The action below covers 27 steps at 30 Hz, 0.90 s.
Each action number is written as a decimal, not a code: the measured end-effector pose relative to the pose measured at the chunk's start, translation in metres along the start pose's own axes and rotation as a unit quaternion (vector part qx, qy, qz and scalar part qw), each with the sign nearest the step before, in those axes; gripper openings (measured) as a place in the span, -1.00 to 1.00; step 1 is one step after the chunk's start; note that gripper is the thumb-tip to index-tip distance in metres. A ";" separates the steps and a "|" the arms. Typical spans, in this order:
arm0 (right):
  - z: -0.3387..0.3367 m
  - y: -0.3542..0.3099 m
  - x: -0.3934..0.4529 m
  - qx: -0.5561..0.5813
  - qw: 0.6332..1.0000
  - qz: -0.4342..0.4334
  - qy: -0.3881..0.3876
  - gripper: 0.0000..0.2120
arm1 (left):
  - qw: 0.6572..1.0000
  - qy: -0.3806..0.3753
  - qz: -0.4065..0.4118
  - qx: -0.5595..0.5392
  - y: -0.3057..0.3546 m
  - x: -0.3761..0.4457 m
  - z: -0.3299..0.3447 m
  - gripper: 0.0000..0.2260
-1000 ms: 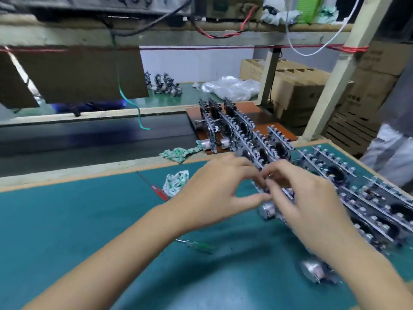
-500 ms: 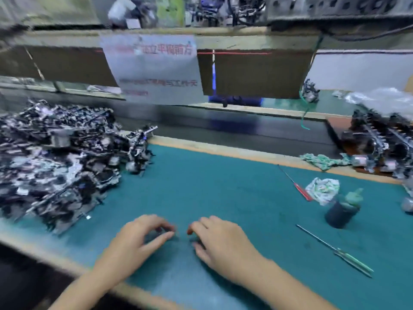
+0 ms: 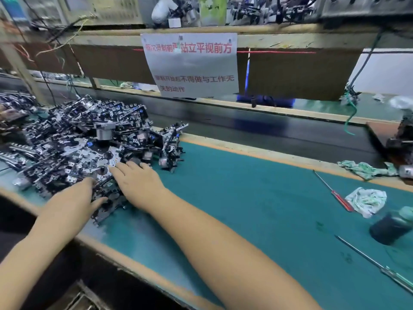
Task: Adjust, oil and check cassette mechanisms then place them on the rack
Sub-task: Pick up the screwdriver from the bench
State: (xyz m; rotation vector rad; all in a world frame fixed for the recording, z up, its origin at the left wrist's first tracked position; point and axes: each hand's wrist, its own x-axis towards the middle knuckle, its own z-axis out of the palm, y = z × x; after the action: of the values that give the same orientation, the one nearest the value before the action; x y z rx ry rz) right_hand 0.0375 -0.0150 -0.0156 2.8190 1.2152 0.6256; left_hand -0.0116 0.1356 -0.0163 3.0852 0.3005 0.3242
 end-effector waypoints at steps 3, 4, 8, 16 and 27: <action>0.000 0.005 -0.005 -0.013 0.999 -0.020 0.026 -0.55 | 0.999 0.009 0.044 -0.017 0.002 -0.006 -0.003 -0.57; -0.002 0.009 -0.011 -0.015 0.999 -0.029 0.031 -0.50 | 0.998 0.014 0.066 -0.009 0.003 -0.010 -0.003 -0.56; -0.020 0.032 -0.054 -0.002 0.999 -0.018 0.041 -0.54 | 0.986 0.054 0.155 -0.032 0.025 -0.033 -0.012 -0.57; -0.066 0.093 -0.203 0.064 0.990 0.118 0.053 -0.88 | 0.897 0.131 0.386 -0.170 0.152 -0.071 -0.012 -0.45; -0.088 0.097 -0.379 -0.090 0.959 0.259 0.065 -0.78 | 0.696 0.237 0.650 -0.194 0.294 -0.109 0.037 -0.81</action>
State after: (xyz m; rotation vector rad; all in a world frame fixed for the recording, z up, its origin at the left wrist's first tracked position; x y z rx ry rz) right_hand -0.1615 -0.3608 -0.0533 2.9704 0.3782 0.8938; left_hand -0.0535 -0.1740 -0.0619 2.1286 -1.7432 0.9810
